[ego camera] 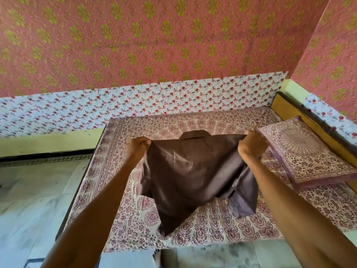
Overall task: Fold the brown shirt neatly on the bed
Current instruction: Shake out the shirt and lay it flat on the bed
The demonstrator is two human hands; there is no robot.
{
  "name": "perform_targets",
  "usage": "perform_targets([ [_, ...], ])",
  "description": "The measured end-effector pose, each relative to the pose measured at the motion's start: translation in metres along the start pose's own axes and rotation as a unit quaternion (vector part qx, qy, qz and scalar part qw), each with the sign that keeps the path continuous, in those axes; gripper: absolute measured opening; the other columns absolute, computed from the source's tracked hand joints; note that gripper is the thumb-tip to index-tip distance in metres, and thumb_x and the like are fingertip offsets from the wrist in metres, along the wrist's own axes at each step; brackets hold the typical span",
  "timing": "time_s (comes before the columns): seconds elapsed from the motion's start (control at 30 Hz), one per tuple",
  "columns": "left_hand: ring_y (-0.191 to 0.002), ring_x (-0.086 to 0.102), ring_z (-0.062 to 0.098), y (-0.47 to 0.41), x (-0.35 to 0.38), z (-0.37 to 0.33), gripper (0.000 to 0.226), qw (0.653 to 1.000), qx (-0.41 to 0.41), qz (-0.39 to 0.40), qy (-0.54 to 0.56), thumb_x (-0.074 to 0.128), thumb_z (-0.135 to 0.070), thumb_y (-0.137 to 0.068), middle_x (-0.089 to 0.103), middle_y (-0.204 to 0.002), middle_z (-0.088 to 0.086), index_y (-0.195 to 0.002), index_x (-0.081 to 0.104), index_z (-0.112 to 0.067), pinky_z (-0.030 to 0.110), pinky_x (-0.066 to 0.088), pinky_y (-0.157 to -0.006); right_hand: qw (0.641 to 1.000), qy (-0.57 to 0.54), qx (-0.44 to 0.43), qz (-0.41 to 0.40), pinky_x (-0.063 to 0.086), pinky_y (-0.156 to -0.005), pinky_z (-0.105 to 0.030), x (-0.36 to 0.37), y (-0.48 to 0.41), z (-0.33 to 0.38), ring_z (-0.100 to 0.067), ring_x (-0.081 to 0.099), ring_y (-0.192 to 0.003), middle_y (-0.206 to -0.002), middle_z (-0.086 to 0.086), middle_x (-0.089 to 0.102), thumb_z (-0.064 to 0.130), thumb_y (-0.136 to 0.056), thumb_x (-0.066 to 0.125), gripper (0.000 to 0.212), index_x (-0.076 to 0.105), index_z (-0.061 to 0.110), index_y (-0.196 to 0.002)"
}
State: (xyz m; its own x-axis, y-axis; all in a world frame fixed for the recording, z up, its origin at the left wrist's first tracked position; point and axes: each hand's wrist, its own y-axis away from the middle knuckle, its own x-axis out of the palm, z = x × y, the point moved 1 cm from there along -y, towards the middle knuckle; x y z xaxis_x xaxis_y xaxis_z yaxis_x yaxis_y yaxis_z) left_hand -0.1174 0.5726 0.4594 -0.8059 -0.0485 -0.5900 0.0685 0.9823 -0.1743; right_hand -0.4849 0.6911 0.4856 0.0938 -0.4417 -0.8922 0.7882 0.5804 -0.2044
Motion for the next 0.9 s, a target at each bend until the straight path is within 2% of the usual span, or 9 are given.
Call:
perform_targets([
  [0.17, -0.063, 0.045, 0.015, 0.001, 0.0, 0.002, 0.026, 0.987, -0.046, -0.028, 0.151, 0.051, 0.002, -0.086, 0.051, -0.066, 0.002, -0.071, 0.059, -0.018, 0.028, 0.034, -0.057, 0.991, -0.11, -0.034, -0.069, 0.05, -0.083, -0.049, 0.001, 0.002, 0.015, -0.038, 0.056, -0.103, -0.108, -0.017, 0.068, -0.005, -0.083, 0.057, 0.029, 0.066, 0.005, -0.109],
  [0.27, -0.072, 0.057, 0.022, -0.009, 0.003, 0.012, 0.023, 0.997, -0.066, 0.023, 0.031, 0.053, 0.0, -0.086, 0.064, -0.076, 0.008, -0.078, 0.068, -0.015, 0.029, 0.043, -0.064, 0.995, -0.084, 0.004, -0.044, 0.046, -0.088, -0.048, 0.004, -0.001, 0.018, -0.038, 0.055, -0.109, -0.114, -0.02, 0.065, -0.004, -0.087, 0.054, 0.028, 0.062, 0.003, -0.112],
  [0.37, -0.075, 0.054, 0.018, -0.012, 0.0, 0.019, 0.015, 0.992, -0.108, -0.068, 0.017, 0.059, -0.007, -0.089, 0.063, -0.078, 0.006, -0.084, 0.071, -0.012, 0.025, 0.037, -0.062, 0.998, -0.044, 0.026, -0.022, 0.044, -0.089, -0.045, 0.016, 0.002, 0.017, -0.038, 0.053, -0.111, -0.116, -0.021, 0.064, -0.001, -0.089, 0.056, 0.026, 0.062, 0.002, -0.113],
  [0.43, -0.063, 0.048, 0.015, -0.013, 0.0, 0.017, 0.022, 0.982, -0.122, -0.136, 0.055, 0.058, -0.007, -0.088, 0.057, -0.065, 0.003, -0.07, 0.065, -0.019, 0.025, 0.029, -0.052, 0.998, -0.054, 0.026, -0.033, 0.043, -0.091, -0.048, 0.027, 0.008, 0.019, -0.04, 0.05, -0.112, -0.118, -0.021, 0.063, -0.001, -0.087, 0.057, 0.029, 0.06, 0.002, -0.115],
  [0.53, -0.057, 0.047, 0.009, -0.022, 0.001, 0.023, 0.026, 0.989, -0.076, -0.126, 0.009, 0.058, -0.001, -0.085, 0.058, -0.062, -0.004, -0.071, 0.067, -0.021, 0.02, 0.031, -0.048, 0.998, -0.035, 0.033, -0.037, 0.042, -0.09, -0.049, 0.049, 0.007, 0.022, -0.041, 0.047, -0.113, -0.119, -0.02, 0.061, 0.001, -0.088, 0.054, 0.03, 0.059, 0.005, -0.117],
  [0.63, -0.074, 0.062, 0.019, -0.037, -0.003, 0.037, 0.025, 0.99, 0.076, -0.037, -0.114, 0.057, 0.009, -0.078, 0.07, -0.081, 0.006, -0.079, 0.073, -0.009, 0.026, 0.049, -0.066, 0.995, -0.04, 0.064, -0.059, 0.038, -0.092, -0.048, 0.064, -0.004, 0.02, -0.04, 0.045, -0.117, -0.124, -0.018, 0.06, 0.0, -0.089, 0.052, 0.032, 0.059, 0.006, -0.12],
  [0.77, -0.08, 0.058, 0.015, -0.063, 0.004, 0.043, 0.02, 0.976, 0.101, -0.172, -0.09, 0.056, 0.008, -0.083, 0.068, -0.089, 0.006, -0.086, 0.071, -0.004, 0.025, 0.046, -0.069, 0.99, -0.079, 0.04, -0.111, 0.036, -0.091, -0.045, 0.096, -0.013, 0.036, -0.037, 0.048, -0.113, -0.12, -0.017, 0.062, 0.001, -0.089, 0.048, 0.03, 0.059, 0.006, -0.116],
  [0.8, -0.079, 0.058, 0.015, -0.076, 0.01, 0.048, 0.019, 0.978, 0.092, -0.167, -0.087, 0.054, 0.006, -0.085, 0.068, -0.09, 0.008, -0.087, 0.07, -0.005, 0.026, 0.045, -0.068, 0.992, -0.069, 0.043, -0.095, 0.037, -0.091, -0.046, 0.106, -0.017, 0.043, -0.038, 0.049, -0.111, -0.118, -0.017, 0.063, 0.002, -0.089, 0.049, 0.029, 0.059, 0.007, -0.116],
  [0.9, -0.077, 0.062, 0.023, -0.113, 0.034, 0.081, 0.022, 0.99, 0.04, 0.012, -0.138, 0.052, 0.007, -0.085, 0.069, -0.089, 0.014, -0.087, 0.071, -0.004, 0.028, 0.044, -0.064, 0.996, 0.049, 0.05, 0.063, 0.042, -0.092, -0.045, 0.138, -0.033, 0.055, -0.037, 0.055, -0.107, -0.11, -0.018, 0.066, 0.009, -0.091, 0.055, 0.021, 0.061, 0.005, -0.111],
])
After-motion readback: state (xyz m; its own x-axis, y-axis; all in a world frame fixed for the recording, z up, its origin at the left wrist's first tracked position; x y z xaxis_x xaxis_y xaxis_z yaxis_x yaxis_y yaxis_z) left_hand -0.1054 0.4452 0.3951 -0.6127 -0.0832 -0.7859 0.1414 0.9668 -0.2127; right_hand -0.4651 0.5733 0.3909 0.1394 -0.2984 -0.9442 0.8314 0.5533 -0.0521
